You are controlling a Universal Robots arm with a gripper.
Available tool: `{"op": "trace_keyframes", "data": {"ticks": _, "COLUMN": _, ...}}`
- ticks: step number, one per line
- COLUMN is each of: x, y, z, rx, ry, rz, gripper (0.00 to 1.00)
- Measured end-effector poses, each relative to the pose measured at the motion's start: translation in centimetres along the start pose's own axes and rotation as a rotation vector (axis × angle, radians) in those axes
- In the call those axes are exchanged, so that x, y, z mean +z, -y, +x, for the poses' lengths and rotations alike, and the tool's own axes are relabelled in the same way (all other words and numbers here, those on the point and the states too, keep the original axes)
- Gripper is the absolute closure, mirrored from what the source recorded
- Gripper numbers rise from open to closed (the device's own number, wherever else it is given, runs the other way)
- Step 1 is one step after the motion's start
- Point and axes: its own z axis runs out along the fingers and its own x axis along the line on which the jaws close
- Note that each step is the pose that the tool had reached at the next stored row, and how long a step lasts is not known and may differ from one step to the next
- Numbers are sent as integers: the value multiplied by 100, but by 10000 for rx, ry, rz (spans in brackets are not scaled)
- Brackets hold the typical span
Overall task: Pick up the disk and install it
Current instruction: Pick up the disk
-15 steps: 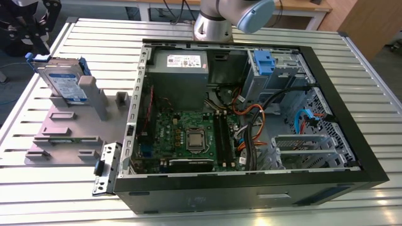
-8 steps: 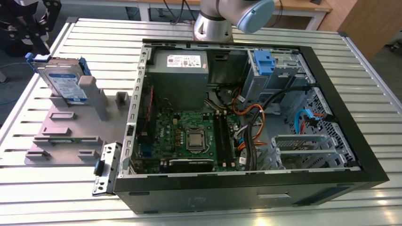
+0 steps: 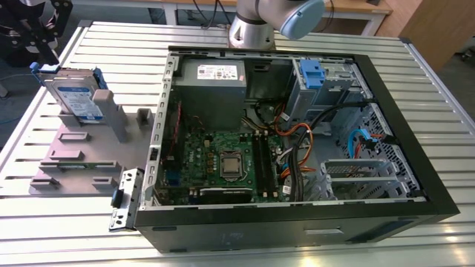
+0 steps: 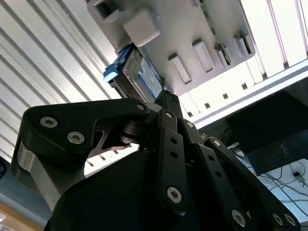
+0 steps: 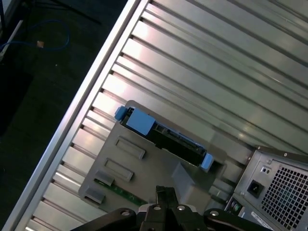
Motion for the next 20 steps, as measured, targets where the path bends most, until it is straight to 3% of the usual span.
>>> {"op": "trace_keyframes", "data": {"ticks": 20, "x": 0, "y": 0, "z": 0, "rx": -575, "ry": -9, "rz": -12, "gripper": 89}}
